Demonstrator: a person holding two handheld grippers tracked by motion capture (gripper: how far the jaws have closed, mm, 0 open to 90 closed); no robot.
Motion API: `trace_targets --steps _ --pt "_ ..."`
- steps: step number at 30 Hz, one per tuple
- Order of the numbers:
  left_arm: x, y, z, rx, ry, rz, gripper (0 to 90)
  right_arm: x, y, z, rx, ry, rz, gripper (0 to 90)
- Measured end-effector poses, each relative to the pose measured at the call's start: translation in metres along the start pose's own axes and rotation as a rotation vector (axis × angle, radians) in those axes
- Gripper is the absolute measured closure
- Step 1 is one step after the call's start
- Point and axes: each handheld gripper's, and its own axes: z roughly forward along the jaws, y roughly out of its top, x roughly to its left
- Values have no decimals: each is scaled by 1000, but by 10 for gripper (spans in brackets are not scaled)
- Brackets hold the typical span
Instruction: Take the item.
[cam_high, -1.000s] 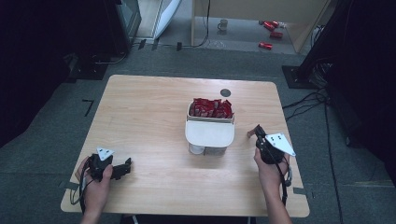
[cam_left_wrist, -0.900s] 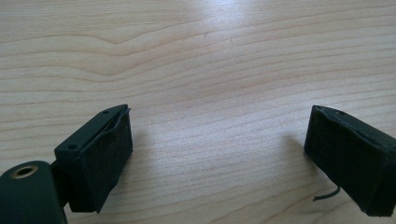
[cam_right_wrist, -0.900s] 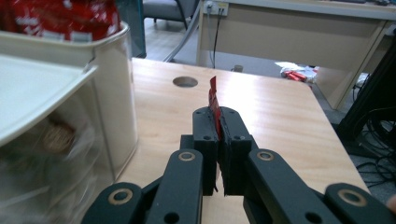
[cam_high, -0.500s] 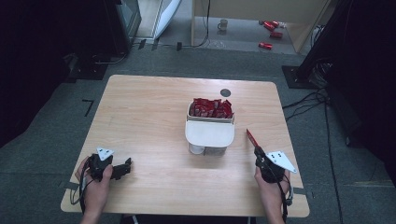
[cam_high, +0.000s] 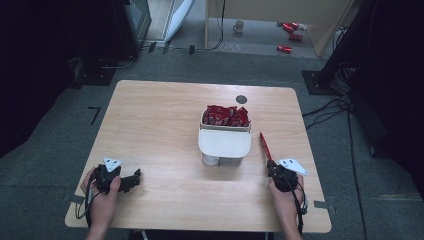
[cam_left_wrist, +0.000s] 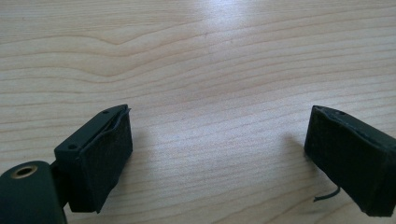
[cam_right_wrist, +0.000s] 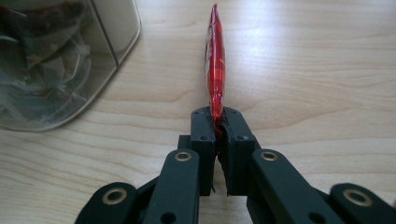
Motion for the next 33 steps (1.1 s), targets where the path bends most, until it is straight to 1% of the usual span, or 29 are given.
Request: trace_targets --steps 3,4,5,6,8,9,10,11,12,13,14,15,16,18,19,20,22,23,24,26,28,29,30,31,33 --pt "0 0 0 0 0 0 82 -2 0 3 60 9 8 826" --pt "0 0 0 0 0 0 82 -2 0 3 60 9 8 826" --pt "0 0 0 0 0 0 82 -3 1 4 65 22 13 798" --pt "0 0 0 0 0 0 82 -3 1 4 65 22 13 798" --pt "0 0 0 0 0 0 82 -4 1 4 64 25 9 719" --pt "0 0 0 0 0 0 82 -4 1 4 64 25 9 719" --pt "0 0 0 0 0 0 82 -3 1 4 61 33 3 627" --pt "0 0 0 0 0 0 82 -3 1 4 61 33 3 627" --pt "0 0 0 0 0 0 82 -4 0 2 43 44 4 547" --pt "0 0 0 0 0 0 83 -4 0 2 43 44 4 547" --pt "0 0 0 0 0 0 82 -5 0 -1 29 63 6 459" --pt "0 0 0 0 0 0 83 -7 1 -2 31 69 9 409" --pt "0 0 0 0 0 0 83 -7 1 -2 31 69 9 409" --pt "0 0 0 0 0 0 83 -9 1 -4 33 87 6 358" --pt "0 0 0 0 0 0 83 -12 2 -8 33 84 -4 301" --pt "0 0 0 0 0 0 83 -12 2 -8 33 84 -4 301" --pt "0 0 0 -1 0 -1 83 -16 3 -12 41 85 -12 248" --pt "0 0 0 0 0 0 83 -20 2 -15 48 77 -20 206" --pt "0 0 0 0 0 0 83 -24 1 -17 50 71 -27 184" --pt "0 0 0 0 0 0 82 -29 -2 -19 66 67 -28 133" --pt "0 0 0 0 0 0 83 -32 -4 -20 75 62 -34 130" --pt "0 0 0 0 0 0 82 -35 -6 -22 78 54 -45 123" --pt "0 0 0 0 0 0 83 -40 -10 -24 91 31 -61 73" --pt "0 0 0 0 0 0 83 -40 -10 -24 91 31 -61 73" --pt "0 0 0 0 0 0 83 -46 -13 -27 105 22 -59 39"
